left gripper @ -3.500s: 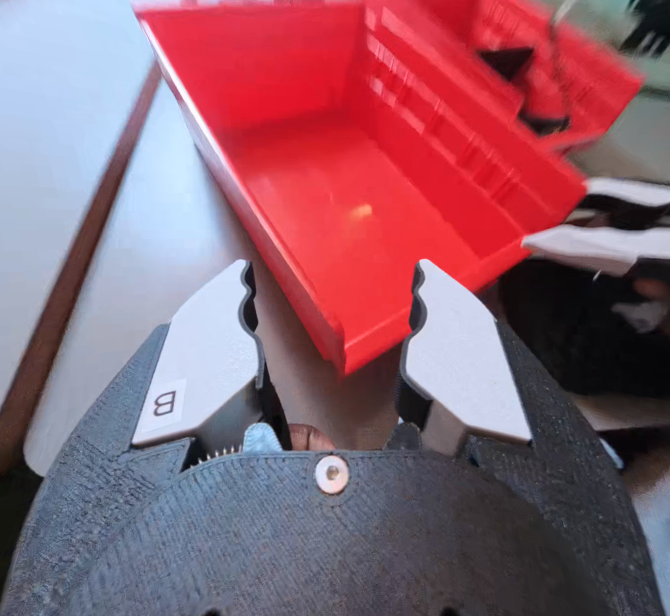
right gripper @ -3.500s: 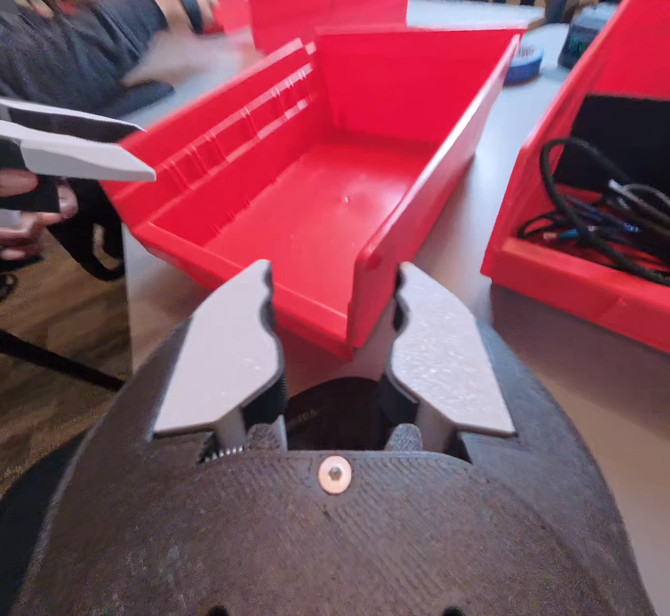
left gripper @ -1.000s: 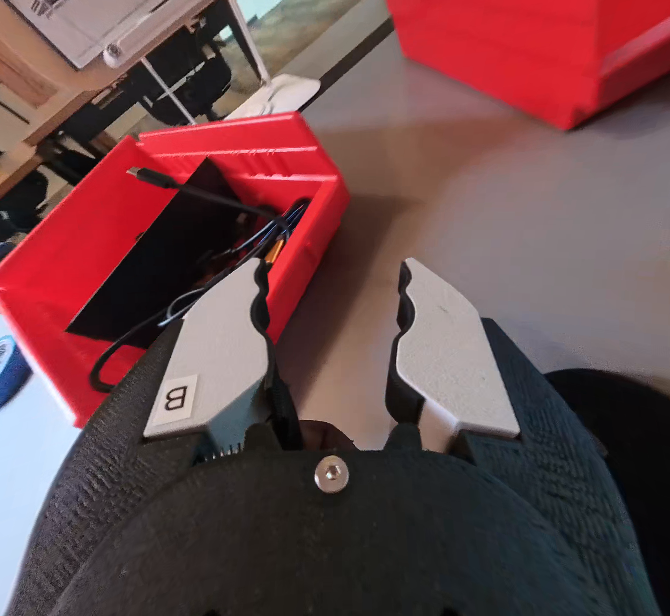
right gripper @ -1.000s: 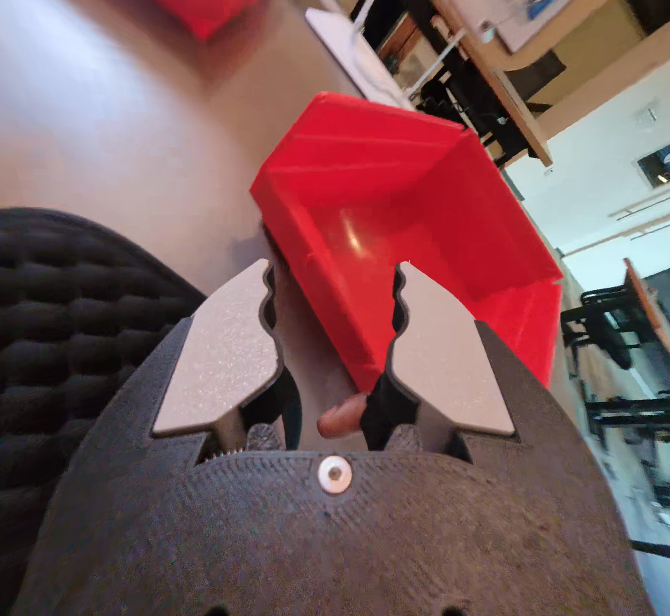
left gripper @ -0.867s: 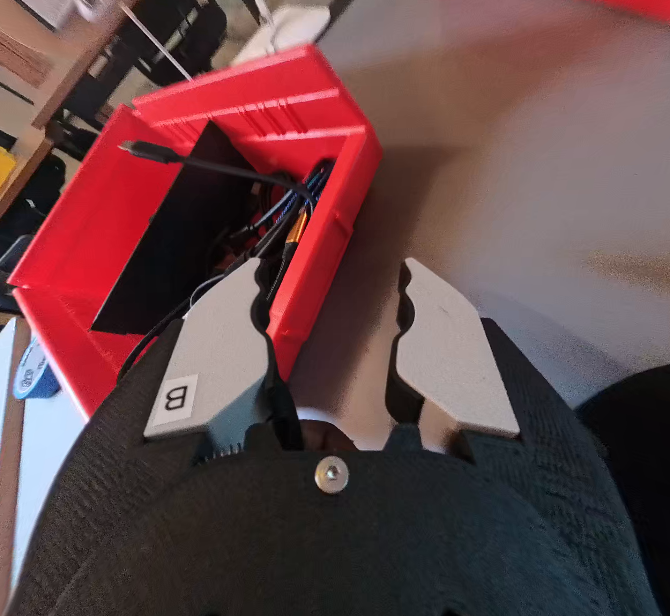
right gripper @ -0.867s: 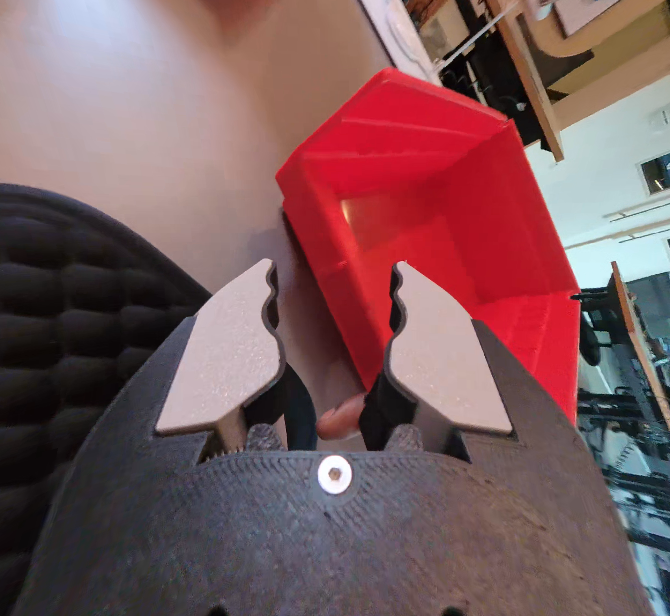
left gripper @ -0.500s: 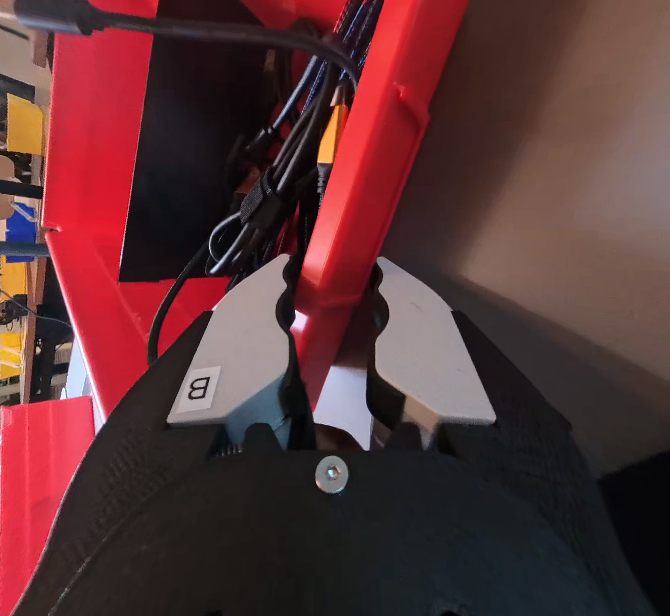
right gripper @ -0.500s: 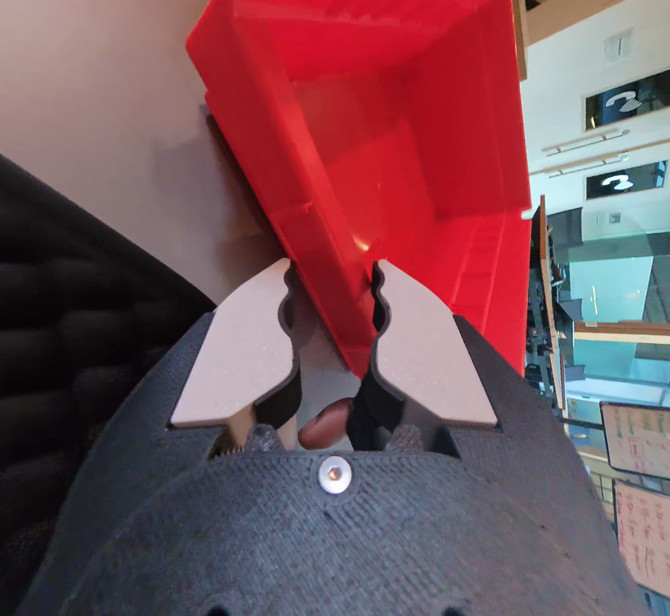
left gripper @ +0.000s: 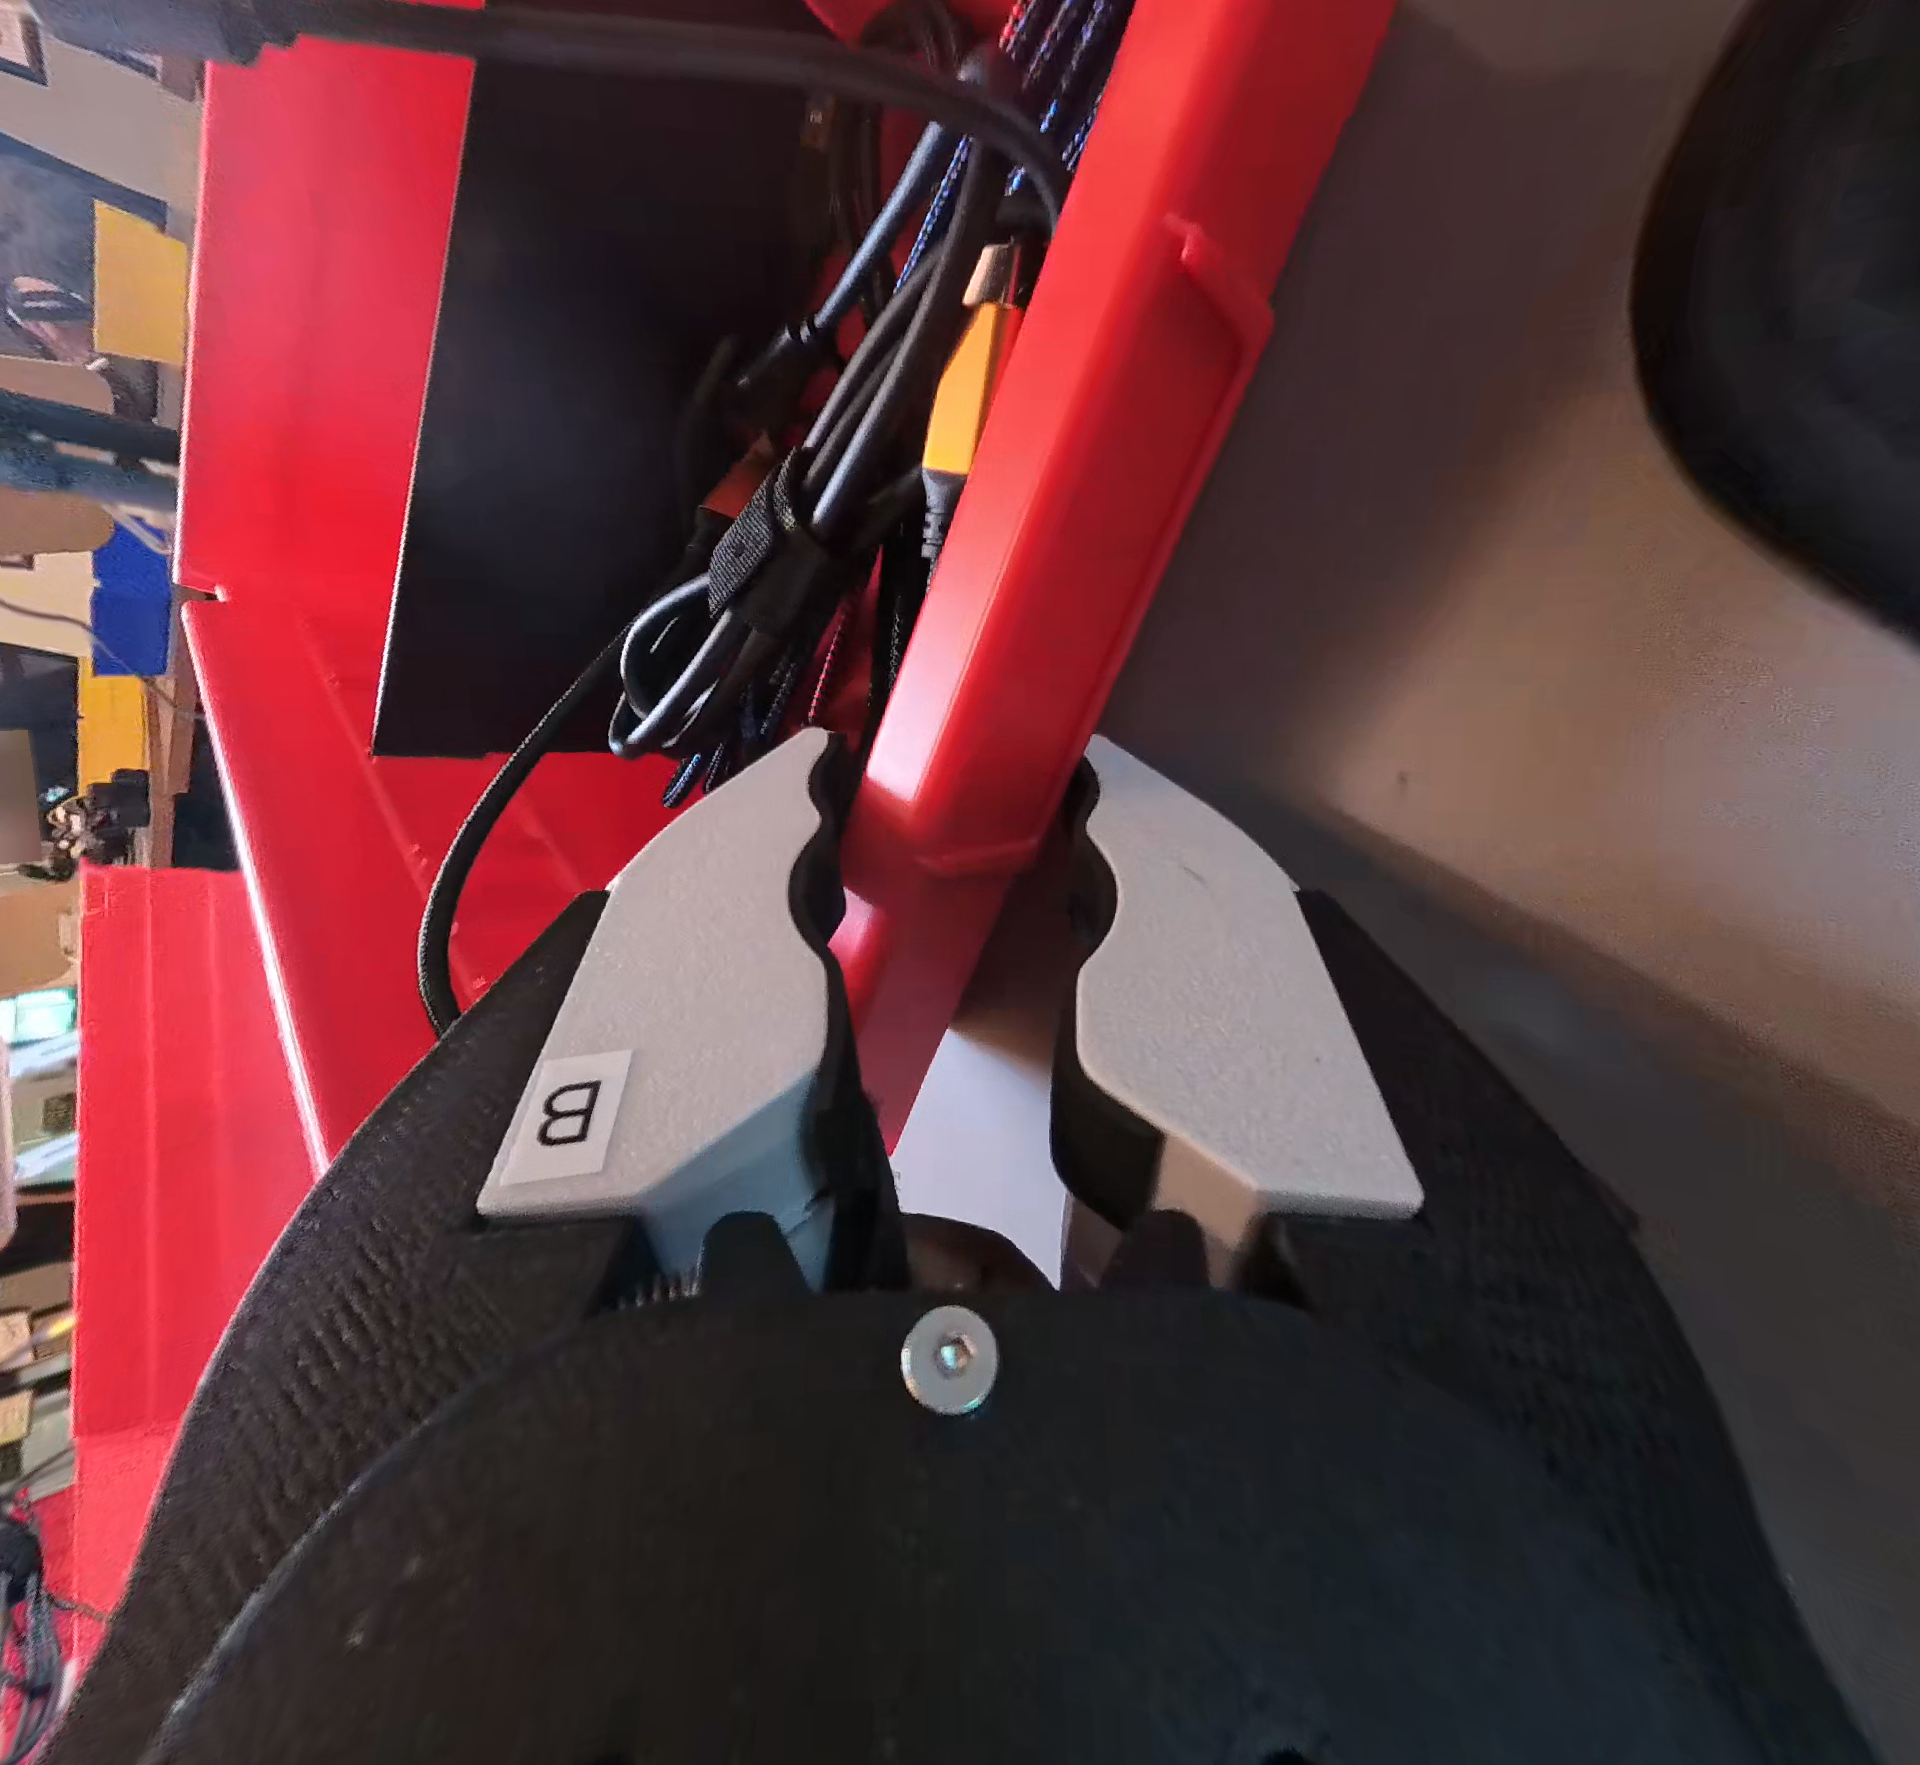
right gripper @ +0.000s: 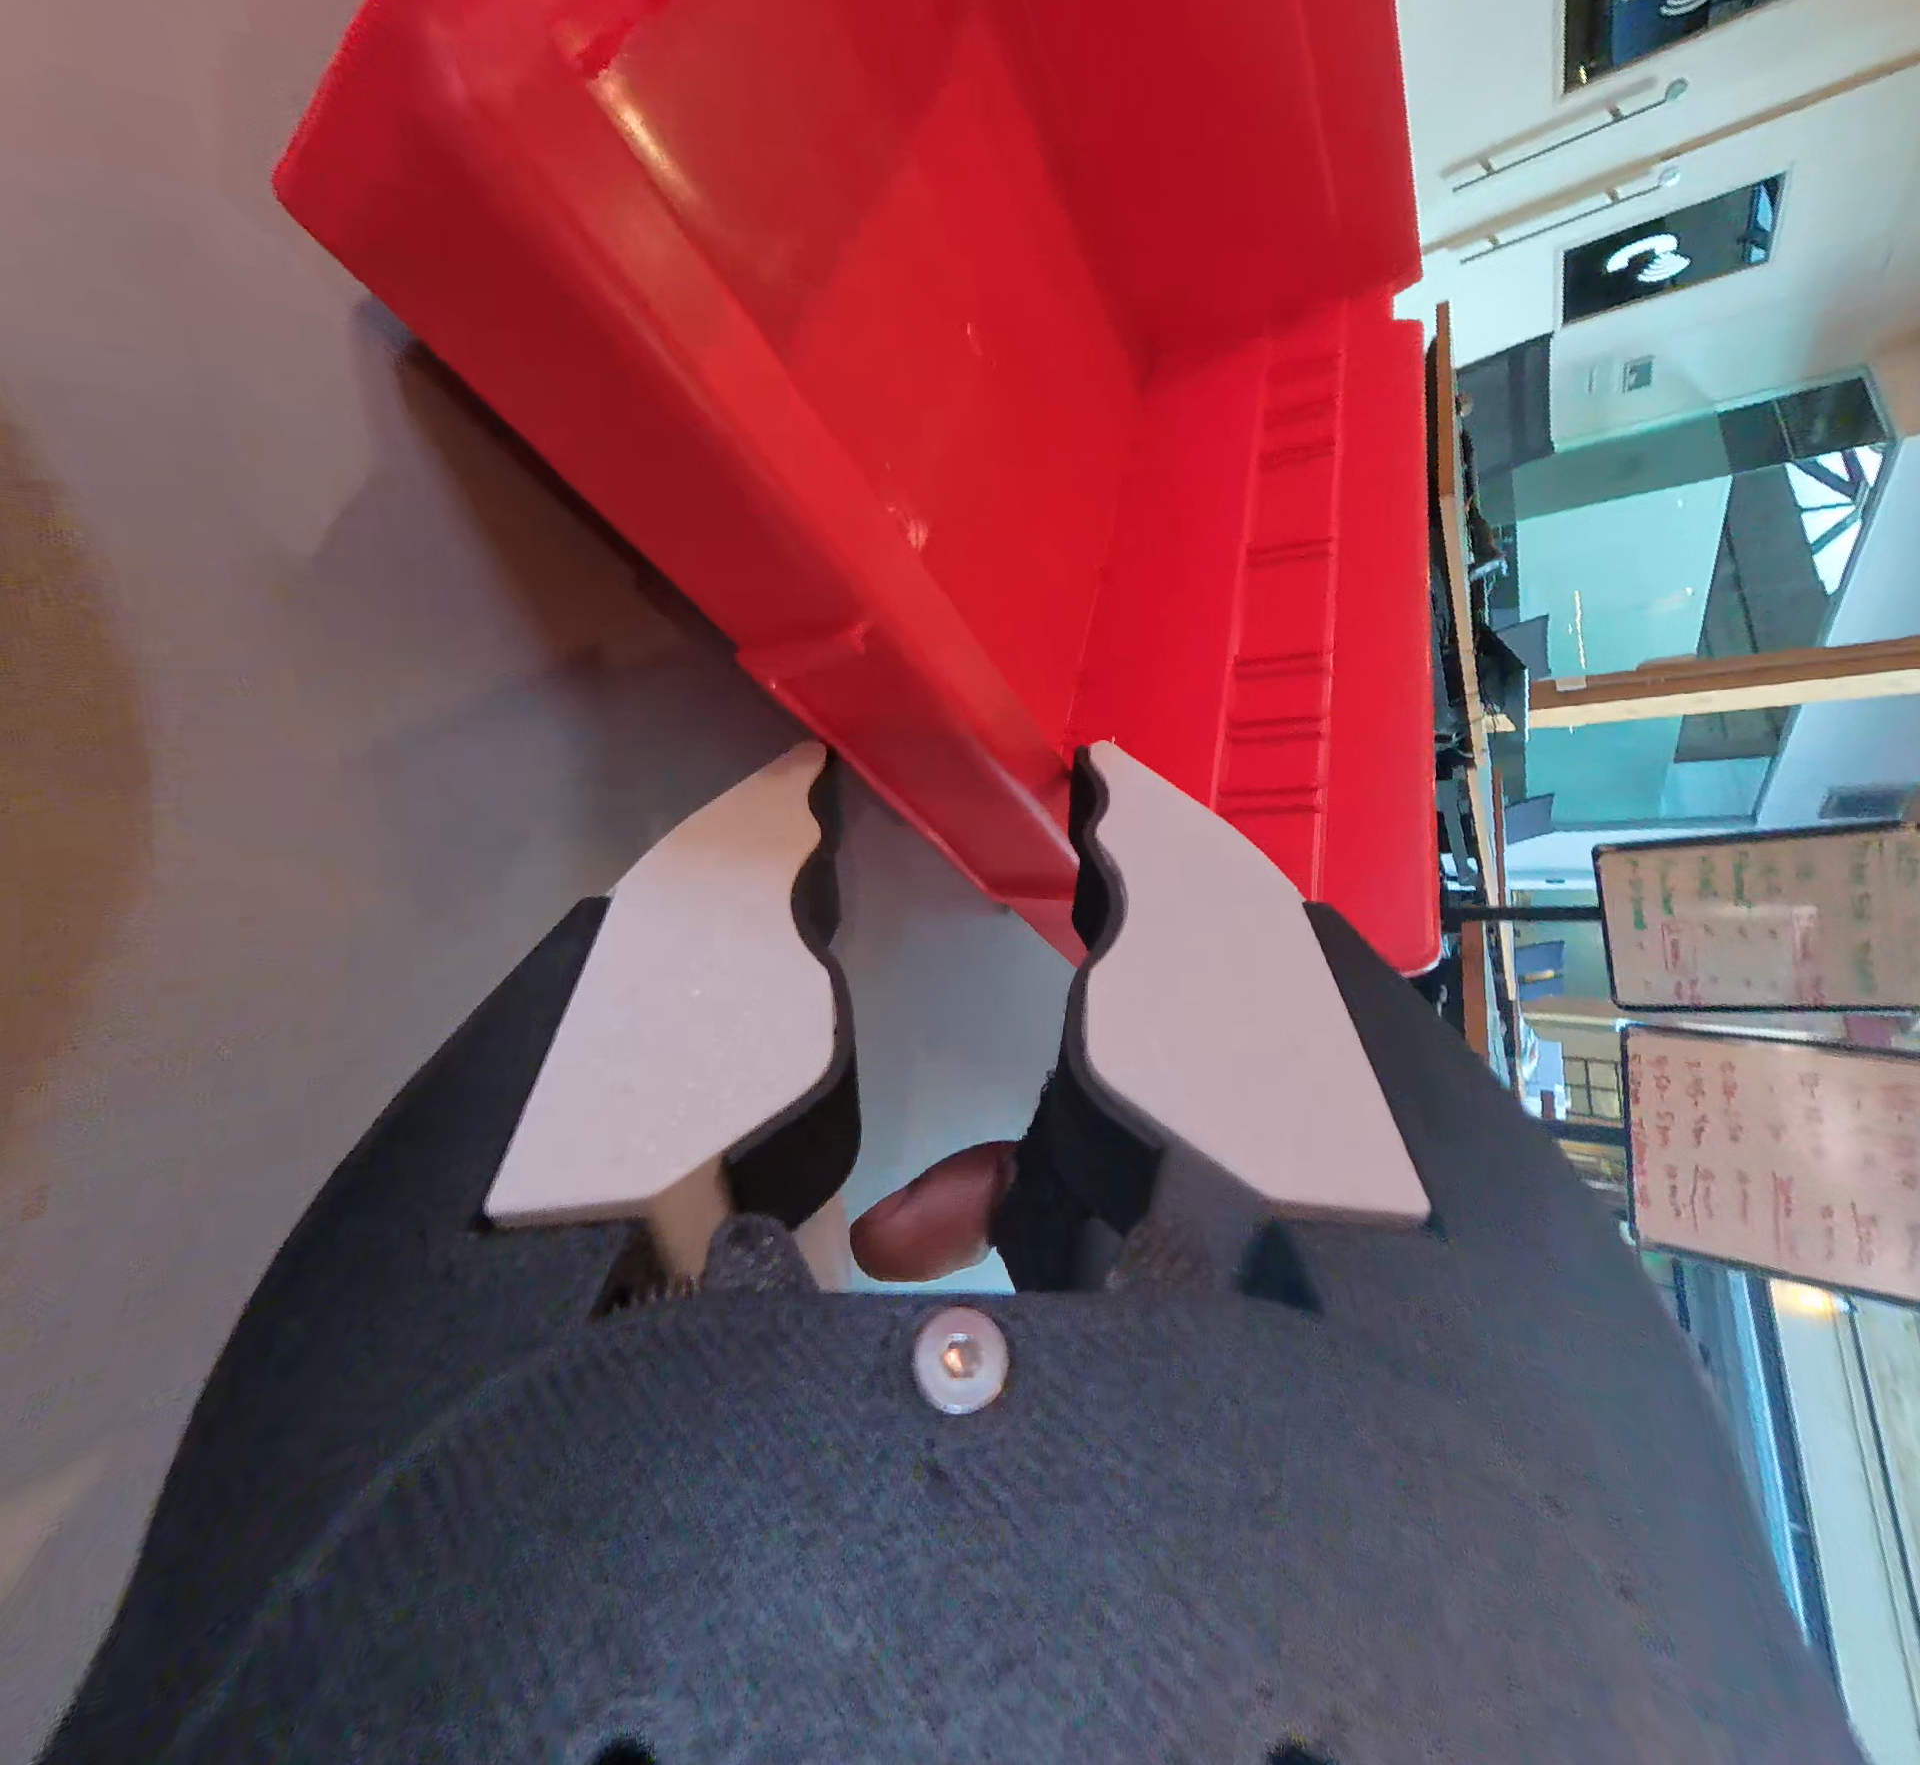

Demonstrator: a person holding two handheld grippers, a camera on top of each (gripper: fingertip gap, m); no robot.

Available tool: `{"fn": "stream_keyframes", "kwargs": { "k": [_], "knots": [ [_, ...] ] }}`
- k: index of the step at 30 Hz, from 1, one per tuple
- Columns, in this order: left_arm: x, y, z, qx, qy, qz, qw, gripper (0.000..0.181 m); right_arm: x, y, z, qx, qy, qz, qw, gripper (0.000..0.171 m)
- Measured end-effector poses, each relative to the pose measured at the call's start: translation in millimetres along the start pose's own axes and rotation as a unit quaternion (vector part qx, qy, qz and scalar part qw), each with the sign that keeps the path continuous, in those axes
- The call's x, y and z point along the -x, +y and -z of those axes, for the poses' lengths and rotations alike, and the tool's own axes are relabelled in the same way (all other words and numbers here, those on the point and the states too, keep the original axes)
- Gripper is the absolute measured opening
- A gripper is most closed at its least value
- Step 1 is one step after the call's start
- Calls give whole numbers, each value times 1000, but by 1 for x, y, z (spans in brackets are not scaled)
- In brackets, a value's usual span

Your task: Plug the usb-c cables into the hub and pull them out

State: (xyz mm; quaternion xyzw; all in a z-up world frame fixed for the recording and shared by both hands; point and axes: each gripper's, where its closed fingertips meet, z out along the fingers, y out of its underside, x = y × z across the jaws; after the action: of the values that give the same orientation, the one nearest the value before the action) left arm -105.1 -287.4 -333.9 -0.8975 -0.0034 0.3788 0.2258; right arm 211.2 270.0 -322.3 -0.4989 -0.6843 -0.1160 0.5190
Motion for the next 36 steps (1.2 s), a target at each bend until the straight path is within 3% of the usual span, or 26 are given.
{"fn": "stream_keyframes", "kwargs": {
  "k": [6,11,15,17,19,20,23,25,26,28,31,35,36],
  "knots": [
    [-1,44,29,9,15,-6,1000,41,-13,38,6,38,18,-17,999,42],
    [-2,60,42,1,21,-10,1000,42,-17,50,12,39,19,-28,999,40],
    [-6,47,54,-57,34,53,996,50,-23,21,38,-85,-9,-89,992,51],
    [-5,25,73,-130,55,118,983,55,-45,-9,65,-199,0,-167,966,56],
    [7,1,98,-209,62,176,960,60,-73,-49,103,-351,8,-254,901,61],
    [18,-10,111,-246,58,200,946,63,-88,-69,126,-435,14,-298,850,62],
    [58,-31,138,-314,48,251,914,60,-111,-113,187,-635,-31,-416,650,62],
    [86,-31,137,-297,42,258,918,57,-108,-135,202,-693,-107,-481,526,59],
    [98,-30,133,-280,48,250,925,56,-99,-148,203,-703,-157,-498,483,56],
    [119,-25,117,-227,64,220,947,55,-71,-178,198,-695,-260,-516,428,56],
    [146,-13,82,-125,88,154,976,54,-31,-208,183,-661,-372,-536,371,56],
    [165,8,32,16,126,44,991,52,-25,-210,163,-612,-439,-600,269,46],
    [167,14,21,46,136,22,989,51,-27,-207,159,-609,-441,-603,266,44]
  ]
}}
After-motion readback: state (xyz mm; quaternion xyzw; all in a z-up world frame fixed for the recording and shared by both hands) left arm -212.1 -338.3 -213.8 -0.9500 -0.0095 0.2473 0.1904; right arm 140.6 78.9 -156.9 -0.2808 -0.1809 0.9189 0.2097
